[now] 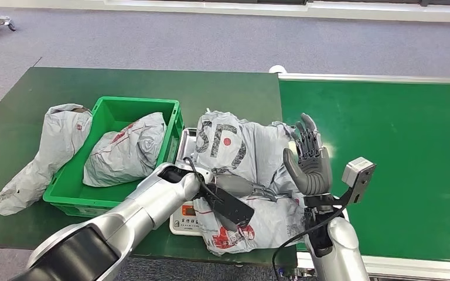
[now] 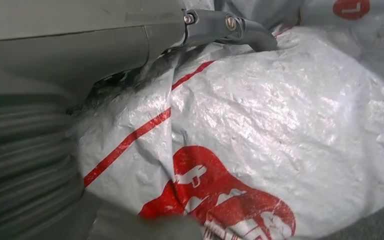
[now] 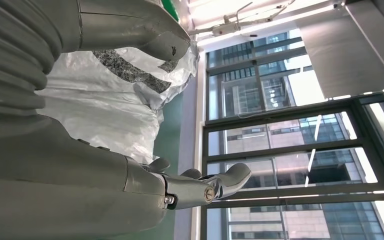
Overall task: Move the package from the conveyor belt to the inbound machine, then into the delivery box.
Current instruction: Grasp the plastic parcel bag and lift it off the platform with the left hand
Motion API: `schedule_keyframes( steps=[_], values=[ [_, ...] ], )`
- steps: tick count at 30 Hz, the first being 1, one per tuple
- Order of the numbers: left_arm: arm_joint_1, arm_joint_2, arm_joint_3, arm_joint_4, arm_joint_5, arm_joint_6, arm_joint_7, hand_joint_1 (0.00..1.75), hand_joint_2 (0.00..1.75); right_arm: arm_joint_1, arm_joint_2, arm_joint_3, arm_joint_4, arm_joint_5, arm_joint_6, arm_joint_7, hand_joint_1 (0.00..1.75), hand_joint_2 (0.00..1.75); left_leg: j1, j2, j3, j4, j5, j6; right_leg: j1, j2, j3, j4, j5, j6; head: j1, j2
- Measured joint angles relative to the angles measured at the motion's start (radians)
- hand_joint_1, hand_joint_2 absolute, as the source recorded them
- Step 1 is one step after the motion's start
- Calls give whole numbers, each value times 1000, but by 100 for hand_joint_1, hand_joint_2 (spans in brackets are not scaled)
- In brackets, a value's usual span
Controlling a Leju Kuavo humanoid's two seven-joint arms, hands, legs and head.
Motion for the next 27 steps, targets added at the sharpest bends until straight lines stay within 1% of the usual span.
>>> schedule_keyframes(
  steps=[1, 2, 5, 11, 15, 17, 19, 24, 27],
  values=[
    [-4, 4, -17, 0, 8, -5, 0, 171, 175, 0, -1, 0, 0, 0, 1, 0, 0, 175, 0, 0, 0, 0, 0, 0, 0, 0, 0, 0, 0, 0, 0, 0],
    [-9, 8, -36, -2, 13, -5, 0, 175, 175, 0, -2, 0, 0, -1, 2, 1, 0, 175, 0, 0, 0, 0, 0, 0, 0, 0, 0, 0, 0, 0, 0, 0],
    [-23, 18, -102, -8, 17, 30, -1, 175, 175, 0, -6, 1, -1, -1, 4, 2, 0, 175, 0, 0, 1, 0, 0, 0, 0, 0, 1, 0, 0, 0, 0, 0],
    [-43, 30, -215, -41, -30, 221, 14, 175, 175, 2, -12, 2, -7, -1, 6, 2, 0, 175, 0, 0, 2, 0, 0, 0, 0, 0, 2, 0, 0, 0, 0, 0],
    [-67, 50, -294, -100, -60, 335, 58, 175, 175, 13, -17, 2, -28, -1, 7, 0, 0, 175, 0, 0, 2, 0, 1, 0, 0, 0, 1, 0, 1, 0, 0, 0],
    [-83, 71, -319, -156, -56, 364, 98, 175, 175, 24, -19, 2, -38, -1, 9, -4, 0, 175, 0, 0, 1, 0, 1, 0, 0, 1, 0, 0, 2, 0, 0, 0],
    [-103, 104, -332, -231, -41, 376, 143, 175, 175, 36, -21, 1, -47, -1, 13, -11, 0, 175, 1, 0, 0, 0, 3, -1, 0, 1, -1, 0, 3, -1, 0, 0],
    [-154, 211, -334, -467, -33, 418, 241, 175, 175, 74, -23, -3, -71, -3, 32, -33, 0, 175, 1, 0, -3, 0, 5, -2, 0, 0, -4, 1, 4, -1, 0, 0],
    [-167, 267, -322, -599, -47, 424, 273, 175, 175, 92, -23, -4, -85, -7, 44, -38, 0, 175, 1, 0, -4, 0, 5, -2, 0, 1, -5, 1, 4, -1, 0, 0]
  ],
)
